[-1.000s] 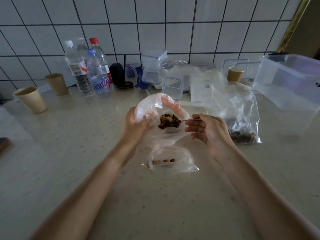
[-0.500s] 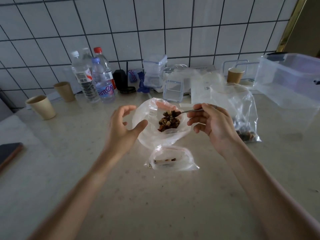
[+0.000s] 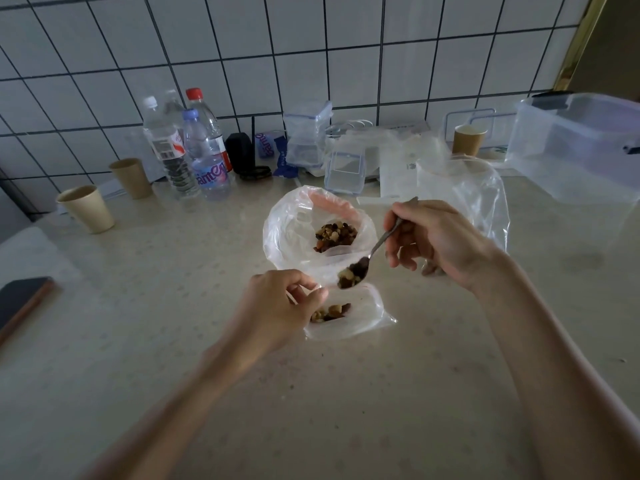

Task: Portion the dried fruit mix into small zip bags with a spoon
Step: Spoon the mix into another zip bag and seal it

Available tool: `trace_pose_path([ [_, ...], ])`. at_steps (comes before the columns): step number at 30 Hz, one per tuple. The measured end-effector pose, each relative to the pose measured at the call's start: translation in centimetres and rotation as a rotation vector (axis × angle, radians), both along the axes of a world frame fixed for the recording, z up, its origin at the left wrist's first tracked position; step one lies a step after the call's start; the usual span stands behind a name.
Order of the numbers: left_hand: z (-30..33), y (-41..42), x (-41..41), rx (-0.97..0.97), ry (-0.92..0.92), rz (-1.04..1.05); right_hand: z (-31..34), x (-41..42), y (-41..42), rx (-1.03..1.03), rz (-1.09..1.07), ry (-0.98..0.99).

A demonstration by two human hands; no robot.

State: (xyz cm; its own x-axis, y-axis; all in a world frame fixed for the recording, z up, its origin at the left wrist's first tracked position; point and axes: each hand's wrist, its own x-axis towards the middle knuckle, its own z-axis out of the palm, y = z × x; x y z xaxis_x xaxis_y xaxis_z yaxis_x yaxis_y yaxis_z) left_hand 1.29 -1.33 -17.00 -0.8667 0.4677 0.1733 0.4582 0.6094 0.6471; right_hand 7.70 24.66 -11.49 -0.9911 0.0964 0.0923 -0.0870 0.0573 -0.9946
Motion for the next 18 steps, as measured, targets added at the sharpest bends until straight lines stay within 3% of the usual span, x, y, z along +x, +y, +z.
trace_pose_path([
  [5, 0.7, 0.4, -0.1, 0.089, -0.050, -0.040, 0.3, 0.2, -1.3, 0.339, 0.122, -0.024],
  [10, 1.5, -0.2, -0.3, 0.167, -0.095, -0.049, 0.3, 0.3, -2.5, 0.579, 0.069, 0.072],
  [13, 1.9, -0.5, -0.4, 0.183, -0.076, -0.062, 0.4, 0.4, -2.7, 0.598, 0.029, 0.131],
  [18, 2.2, -0.4, -0.6, 0.106, -0.050, -0.083, 0.6, 0.2, -2.3, 0.388, -0.122, 0.232],
])
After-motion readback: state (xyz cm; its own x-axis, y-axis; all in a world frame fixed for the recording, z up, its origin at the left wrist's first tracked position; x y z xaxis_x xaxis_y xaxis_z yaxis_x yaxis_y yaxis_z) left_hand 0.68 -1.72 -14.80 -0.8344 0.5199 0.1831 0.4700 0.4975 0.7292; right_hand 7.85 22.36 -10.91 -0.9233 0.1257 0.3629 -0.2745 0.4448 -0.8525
